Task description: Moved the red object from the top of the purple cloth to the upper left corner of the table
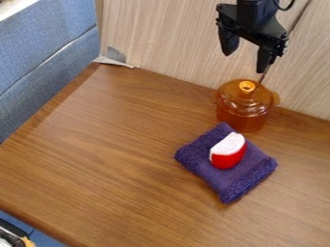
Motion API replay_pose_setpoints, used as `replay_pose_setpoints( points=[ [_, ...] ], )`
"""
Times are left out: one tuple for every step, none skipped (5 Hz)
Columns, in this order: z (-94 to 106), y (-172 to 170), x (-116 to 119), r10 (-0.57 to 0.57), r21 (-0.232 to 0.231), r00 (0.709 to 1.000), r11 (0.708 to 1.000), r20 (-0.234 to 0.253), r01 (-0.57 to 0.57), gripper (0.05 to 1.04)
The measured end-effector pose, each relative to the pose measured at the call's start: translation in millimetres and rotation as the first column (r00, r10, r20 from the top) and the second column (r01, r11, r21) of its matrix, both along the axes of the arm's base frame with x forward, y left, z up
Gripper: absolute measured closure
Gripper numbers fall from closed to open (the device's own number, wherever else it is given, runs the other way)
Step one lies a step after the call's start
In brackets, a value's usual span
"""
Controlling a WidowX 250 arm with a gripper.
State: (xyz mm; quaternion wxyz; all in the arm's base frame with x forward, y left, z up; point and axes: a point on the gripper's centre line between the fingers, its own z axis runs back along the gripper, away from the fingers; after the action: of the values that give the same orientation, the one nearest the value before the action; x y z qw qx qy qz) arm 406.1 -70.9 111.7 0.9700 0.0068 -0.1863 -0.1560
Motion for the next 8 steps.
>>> replay_pose_setpoints(
  points=[
    [-16.8,0.6,-3.9,0.005,0.002,0.999,1.000,-0.045,-0.005,0.082],
    [-37.1,-4.8,-23.1,0.003,-0.015,0.994,1.000,-0.113,-0.004,0.082],
    [-48.5,-17.0,-44.6,-0.032,-0.021,0.986,0.999,-0.166,0.029,0.082],
    [-53.6,-25.7,-68.5,-0.061,-0.001,0.977,0.998,-0.202,0.062,0.082],
    [-70.6,-36.0,-84.4,-0.117,0.021,0.958,0.992,-0.262,0.126,0.082],
    [-86.3,-35.4,-88.6,-0.114,0.037,0.947,0.991,-0.300,0.131,0.083],
    [-92.3,-32.9,-83.7,-0.089,0.050,0.946,0.993,-0.312,0.110,0.083],
    [-98.3,-26.9,-85.8,-0.062,0.062,0.939,0.994,-0.337,0.088,0.084]
  ],
)
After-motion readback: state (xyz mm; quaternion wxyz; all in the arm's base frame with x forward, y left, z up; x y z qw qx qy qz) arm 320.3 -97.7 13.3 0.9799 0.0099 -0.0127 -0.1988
